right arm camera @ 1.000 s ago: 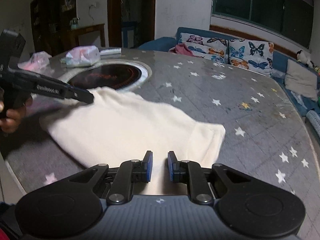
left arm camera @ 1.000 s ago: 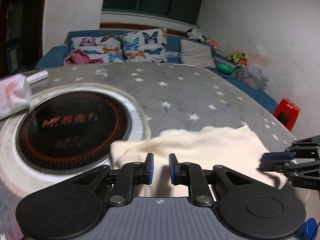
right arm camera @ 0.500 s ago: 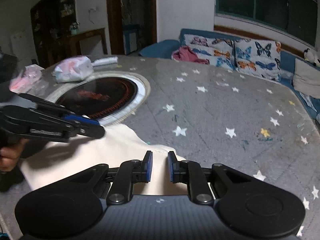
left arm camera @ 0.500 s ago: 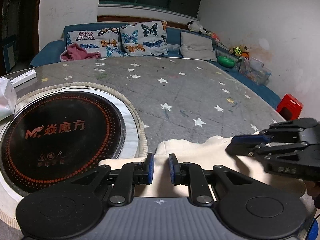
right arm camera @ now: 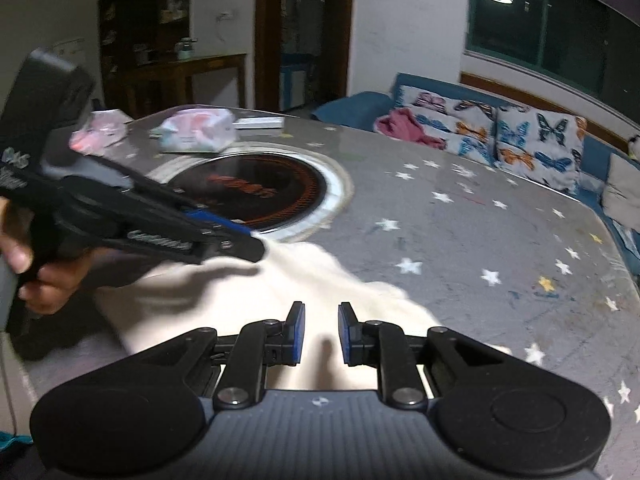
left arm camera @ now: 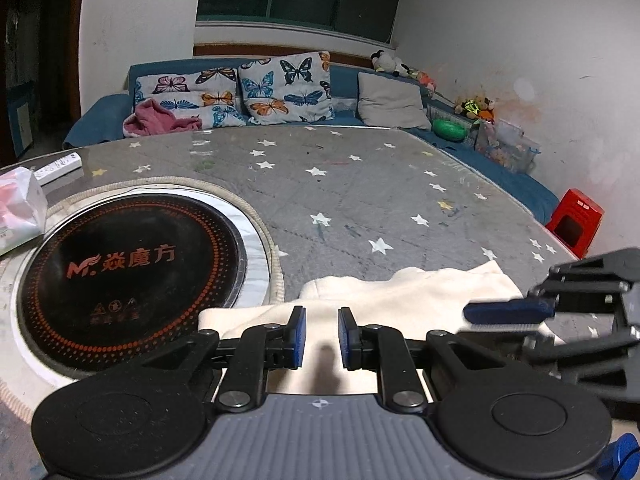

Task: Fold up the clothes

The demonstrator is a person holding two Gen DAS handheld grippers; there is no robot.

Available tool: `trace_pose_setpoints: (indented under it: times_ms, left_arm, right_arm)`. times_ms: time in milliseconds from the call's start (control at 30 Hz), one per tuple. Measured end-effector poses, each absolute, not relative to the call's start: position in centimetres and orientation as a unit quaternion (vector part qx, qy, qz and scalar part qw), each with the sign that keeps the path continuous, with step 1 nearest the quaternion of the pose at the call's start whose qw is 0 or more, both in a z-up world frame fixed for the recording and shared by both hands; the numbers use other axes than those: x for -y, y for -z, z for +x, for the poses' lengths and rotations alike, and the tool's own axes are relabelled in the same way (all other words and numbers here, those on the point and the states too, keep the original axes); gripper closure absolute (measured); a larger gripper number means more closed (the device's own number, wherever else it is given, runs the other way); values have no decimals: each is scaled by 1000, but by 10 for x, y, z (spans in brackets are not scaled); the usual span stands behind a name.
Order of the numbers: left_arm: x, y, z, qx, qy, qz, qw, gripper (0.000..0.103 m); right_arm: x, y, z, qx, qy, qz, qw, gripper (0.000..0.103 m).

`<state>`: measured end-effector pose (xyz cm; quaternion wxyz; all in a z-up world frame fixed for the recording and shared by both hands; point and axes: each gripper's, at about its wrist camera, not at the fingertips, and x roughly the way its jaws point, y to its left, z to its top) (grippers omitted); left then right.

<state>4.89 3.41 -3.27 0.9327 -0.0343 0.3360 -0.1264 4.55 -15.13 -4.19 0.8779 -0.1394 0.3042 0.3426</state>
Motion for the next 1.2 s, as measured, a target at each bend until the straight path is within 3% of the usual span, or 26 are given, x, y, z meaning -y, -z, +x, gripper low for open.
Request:
trace_pose_setpoints:
  times_ms: [267, 700, 1200]
  left_arm:
    - [-52, 32, 3, -331, 113, -46, 936, 82]
    - [-62, 42, -39, -327, 99, -40, 939, 78]
    - [-44, 44, -45, -323, 115, -22, 939, 73]
  right_arm:
    - [126, 51, 13, -295, -376, -158, 864, 77]
    - [110, 53, -21, -272, -396, -179, 859, 75]
    - [214, 58, -19, -325, -262, -105, 902, 74]
